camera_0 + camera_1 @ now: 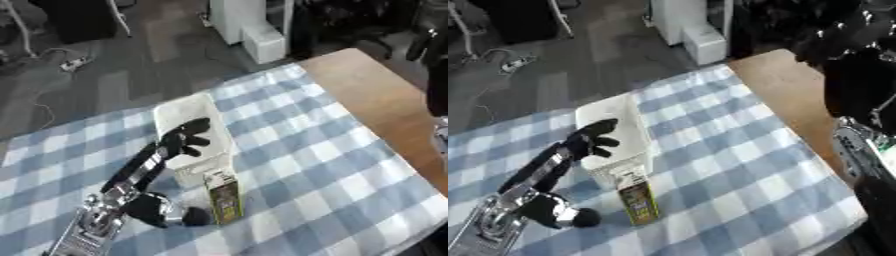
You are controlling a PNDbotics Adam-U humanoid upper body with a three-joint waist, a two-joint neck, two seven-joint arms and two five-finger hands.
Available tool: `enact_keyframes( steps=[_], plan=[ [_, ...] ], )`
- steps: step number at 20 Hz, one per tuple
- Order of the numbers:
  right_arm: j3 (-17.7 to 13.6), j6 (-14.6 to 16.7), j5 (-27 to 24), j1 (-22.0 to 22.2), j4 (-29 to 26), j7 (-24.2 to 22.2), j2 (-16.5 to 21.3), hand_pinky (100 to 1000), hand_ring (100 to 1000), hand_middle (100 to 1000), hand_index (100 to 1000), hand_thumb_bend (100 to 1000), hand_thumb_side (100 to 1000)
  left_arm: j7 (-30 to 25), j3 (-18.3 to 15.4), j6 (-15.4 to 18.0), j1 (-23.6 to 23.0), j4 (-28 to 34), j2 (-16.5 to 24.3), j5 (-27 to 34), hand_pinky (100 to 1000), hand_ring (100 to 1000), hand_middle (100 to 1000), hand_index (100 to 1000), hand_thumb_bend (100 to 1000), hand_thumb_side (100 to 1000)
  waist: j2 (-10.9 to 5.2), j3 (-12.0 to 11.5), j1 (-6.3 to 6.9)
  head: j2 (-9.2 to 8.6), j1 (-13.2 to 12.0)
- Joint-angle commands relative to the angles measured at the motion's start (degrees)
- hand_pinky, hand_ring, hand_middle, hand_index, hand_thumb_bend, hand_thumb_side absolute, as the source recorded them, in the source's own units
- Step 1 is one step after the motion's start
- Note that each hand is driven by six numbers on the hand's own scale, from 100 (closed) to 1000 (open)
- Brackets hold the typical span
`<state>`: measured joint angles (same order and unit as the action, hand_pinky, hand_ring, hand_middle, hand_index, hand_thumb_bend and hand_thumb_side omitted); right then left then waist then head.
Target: Pick up objects on the table and place them in the box.
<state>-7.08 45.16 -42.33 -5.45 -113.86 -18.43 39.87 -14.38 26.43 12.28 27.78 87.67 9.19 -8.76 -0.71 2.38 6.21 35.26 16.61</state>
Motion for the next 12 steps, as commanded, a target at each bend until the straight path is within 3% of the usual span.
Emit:
enact_keyframes(
  steps=[1,12],
  plan=[
    [-0.65,1.32,-0.26,-1.11,-0.74,-1.4,1.83,464,431,454,598,100,1000,-0.5,-0.32,-0.91,0.92,0.04,-0.8,1.06,724,835,966,980,858,677,-0.45,0.12,-0.42,-0.13,-0.45],
    [-0.61,0.9,-0.07,-1.32,-0.74,-1.65,1.42,465,429,454,599,100,1000,-1.78,-0.74,-1.7,-0.54,-1.41,-4.42,0.82,699,818,963,985,855,694,-0.16,0.23,-0.51,-0.38,-0.84]
  ],
)
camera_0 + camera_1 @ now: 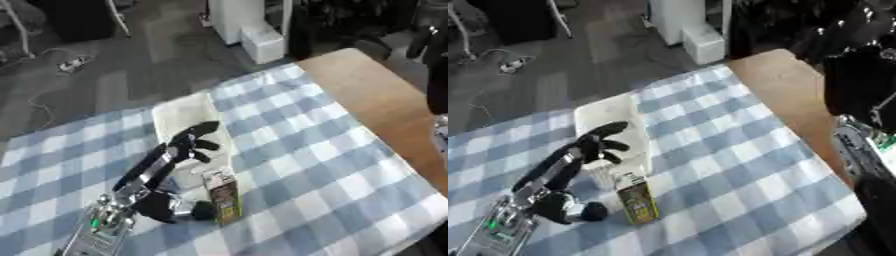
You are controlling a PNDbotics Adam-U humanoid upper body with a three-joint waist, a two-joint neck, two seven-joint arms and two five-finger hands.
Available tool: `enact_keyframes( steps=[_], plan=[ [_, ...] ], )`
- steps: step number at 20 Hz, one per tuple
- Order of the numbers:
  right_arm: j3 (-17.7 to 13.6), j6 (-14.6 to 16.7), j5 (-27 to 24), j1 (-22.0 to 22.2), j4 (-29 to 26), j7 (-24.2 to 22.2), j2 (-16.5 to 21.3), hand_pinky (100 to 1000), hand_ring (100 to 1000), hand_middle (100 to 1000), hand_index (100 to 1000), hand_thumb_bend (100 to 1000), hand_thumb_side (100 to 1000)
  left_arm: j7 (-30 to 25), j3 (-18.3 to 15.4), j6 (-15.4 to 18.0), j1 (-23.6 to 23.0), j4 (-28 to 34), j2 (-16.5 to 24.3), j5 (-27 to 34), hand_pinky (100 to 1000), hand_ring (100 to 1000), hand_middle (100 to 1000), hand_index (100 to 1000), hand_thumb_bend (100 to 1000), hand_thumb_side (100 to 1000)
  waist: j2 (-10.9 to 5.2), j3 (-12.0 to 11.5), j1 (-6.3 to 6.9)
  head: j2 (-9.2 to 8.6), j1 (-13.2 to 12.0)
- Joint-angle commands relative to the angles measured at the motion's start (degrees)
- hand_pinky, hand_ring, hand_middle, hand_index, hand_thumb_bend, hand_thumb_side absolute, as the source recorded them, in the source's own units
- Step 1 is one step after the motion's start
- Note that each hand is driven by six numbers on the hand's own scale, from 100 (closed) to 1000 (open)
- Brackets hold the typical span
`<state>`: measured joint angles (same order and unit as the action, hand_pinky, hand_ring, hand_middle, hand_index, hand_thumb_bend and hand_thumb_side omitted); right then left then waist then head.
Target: Pick up objects on the table and place them in the box.
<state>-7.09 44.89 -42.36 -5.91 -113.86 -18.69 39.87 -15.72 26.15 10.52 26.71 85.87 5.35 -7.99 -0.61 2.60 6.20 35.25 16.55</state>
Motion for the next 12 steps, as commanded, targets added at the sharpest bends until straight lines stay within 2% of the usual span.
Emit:
enact_keyframes(
  steps=[1,12],
  plan=[
    [-0.61,1.08,-0.01,-0.89,-0.74,-1.38,1.35,465,429,453,599,100,1000,-0.78,-0.35,0.18,0.47,0.23,-0.8,-0.13,699,818,963,985,855,694,-0.22,-0.01,-0.5,-0.41,-0.83],
    [-0.53,0.13,0.19,-1.16,-0.74,-1.57,0.75,466,427,453,600,100,1000,-2.25,-0.39,1.1,0.47,-1.22,-1.86,-1.45,701,818,963,984,855,705,-0.04,0.02,-0.49,-0.49,-1.41]
  ],
)
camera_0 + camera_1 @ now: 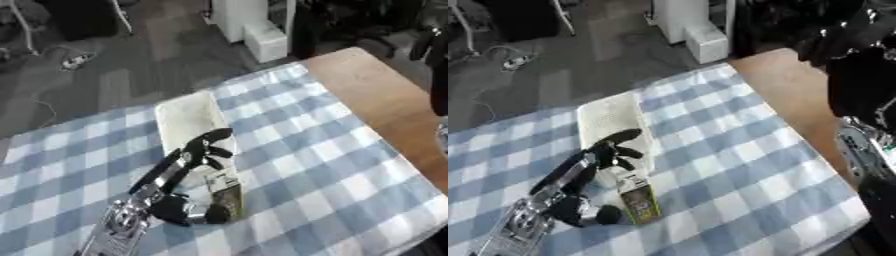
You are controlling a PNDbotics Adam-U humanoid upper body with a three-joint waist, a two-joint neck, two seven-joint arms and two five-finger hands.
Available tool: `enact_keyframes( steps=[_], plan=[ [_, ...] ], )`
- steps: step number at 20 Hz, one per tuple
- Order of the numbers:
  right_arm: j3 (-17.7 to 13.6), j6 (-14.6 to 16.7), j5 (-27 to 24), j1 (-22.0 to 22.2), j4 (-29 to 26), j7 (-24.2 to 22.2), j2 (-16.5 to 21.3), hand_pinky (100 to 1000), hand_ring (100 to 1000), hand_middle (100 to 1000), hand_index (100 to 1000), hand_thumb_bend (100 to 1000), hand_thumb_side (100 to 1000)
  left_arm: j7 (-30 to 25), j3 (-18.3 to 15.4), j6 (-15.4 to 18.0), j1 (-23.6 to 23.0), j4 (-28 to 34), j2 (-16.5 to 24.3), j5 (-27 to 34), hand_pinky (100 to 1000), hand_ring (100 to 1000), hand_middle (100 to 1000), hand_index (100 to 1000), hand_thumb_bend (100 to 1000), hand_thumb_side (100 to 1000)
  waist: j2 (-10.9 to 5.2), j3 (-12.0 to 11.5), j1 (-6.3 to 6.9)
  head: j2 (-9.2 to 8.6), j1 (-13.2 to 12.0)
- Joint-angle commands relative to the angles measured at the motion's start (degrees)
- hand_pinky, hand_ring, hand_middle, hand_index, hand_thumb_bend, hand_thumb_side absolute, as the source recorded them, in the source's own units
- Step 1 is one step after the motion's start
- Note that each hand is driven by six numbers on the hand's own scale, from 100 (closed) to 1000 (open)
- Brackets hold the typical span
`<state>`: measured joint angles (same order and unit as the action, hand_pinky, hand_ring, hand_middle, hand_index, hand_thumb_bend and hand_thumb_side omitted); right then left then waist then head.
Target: Pick up objects on the table and place them in the box.
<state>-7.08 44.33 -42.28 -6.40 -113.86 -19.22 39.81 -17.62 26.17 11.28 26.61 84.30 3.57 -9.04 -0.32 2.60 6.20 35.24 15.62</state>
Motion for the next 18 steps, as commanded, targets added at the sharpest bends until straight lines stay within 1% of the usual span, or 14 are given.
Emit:
enact_keyframes(
  steps=[1,8,18],
  plan=[
    [-0.55,0.65,0.09,-0.68,-0.74,-1.03,0.81,466,427,453,600,100,1000,-0.38,-0.6,0.55,0.71,0.06,0.02,-0.56,702,818,963,984,859,705,-0.33,0.04,-0.48,-0.49,-0.5],
    [-0.83,0.57,-0.36,-0.78,-0.74,-0.67,1.01,466,428,453,600,100,1000,1.35,-2.85,3.54,2.29,-2.54,0.61,-2.8,717,824,961,977,873,697,-0.38,0.28,-0.45,-0.55,-0.88],
    [-0.98,0.79,-0.97,-0.92,-0.74,-0.68,1.29,465,429,454,600,100,1000,2.53,-3.33,5.55,2.83,-5.69,-0.04,-5.33,717,821,959,975,879,701,-0.35,0.66,-0.46,-0.35,-1.52]
  ],
)
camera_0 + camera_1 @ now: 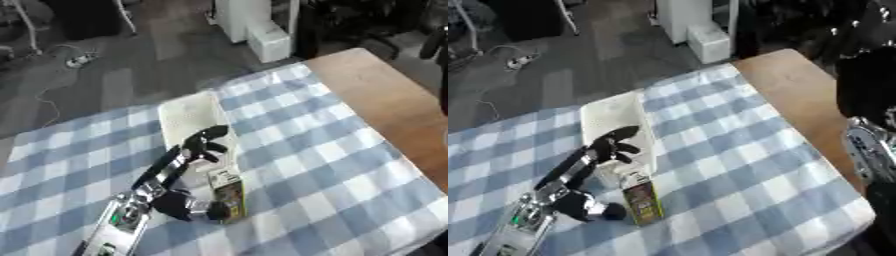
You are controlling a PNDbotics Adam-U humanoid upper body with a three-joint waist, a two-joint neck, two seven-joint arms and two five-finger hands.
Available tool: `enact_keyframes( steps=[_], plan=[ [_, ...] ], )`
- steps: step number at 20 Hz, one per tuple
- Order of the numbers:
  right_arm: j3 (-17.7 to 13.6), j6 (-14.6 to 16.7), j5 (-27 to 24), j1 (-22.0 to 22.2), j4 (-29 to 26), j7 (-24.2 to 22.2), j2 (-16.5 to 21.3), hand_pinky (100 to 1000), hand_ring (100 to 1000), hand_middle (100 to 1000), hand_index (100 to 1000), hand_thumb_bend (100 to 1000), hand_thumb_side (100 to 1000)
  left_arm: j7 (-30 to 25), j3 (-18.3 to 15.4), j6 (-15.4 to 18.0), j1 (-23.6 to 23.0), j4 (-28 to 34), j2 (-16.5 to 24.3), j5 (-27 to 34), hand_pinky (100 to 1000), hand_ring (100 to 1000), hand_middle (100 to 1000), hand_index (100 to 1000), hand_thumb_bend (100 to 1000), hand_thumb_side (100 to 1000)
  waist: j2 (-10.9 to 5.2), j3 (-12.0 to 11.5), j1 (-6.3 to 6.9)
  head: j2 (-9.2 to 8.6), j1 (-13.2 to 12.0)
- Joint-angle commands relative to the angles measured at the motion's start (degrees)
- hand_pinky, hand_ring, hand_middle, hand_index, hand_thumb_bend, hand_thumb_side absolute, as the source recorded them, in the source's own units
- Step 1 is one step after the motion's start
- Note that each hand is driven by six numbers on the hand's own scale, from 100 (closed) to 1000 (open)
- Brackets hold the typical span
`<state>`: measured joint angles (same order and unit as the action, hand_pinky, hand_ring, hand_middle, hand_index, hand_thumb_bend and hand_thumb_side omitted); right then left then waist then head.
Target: Pick up objects on the table and place them in the box.
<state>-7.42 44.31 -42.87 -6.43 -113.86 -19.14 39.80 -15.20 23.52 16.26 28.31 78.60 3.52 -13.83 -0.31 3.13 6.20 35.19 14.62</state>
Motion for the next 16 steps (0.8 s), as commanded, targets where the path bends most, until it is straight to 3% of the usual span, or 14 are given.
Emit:
enact_keyframes(
  steps=[1,16],
  plan=[
    [-0.67,0.8,-0.48,-0.93,-0.74,-0.74,1.33,465,429,454,600,100,1000,0.1,-0.68,0.69,1.15,-0.26,-0.09,-0.56,715,820,958,976,880,702,-0.36,0.19,-0.46,-0.31,-0.54],
    [-0.95,-0.07,-2.2,-1.89,-0.74,-0.66,1.77,465,430,454,599,100,1000,-0.81,-0.21,1.23,1.08,-2.31,-1.58,-0.4,702,811,957,977,869,687,-0.45,1.13,-0.27,-0.56,-0.77]
  ],
)
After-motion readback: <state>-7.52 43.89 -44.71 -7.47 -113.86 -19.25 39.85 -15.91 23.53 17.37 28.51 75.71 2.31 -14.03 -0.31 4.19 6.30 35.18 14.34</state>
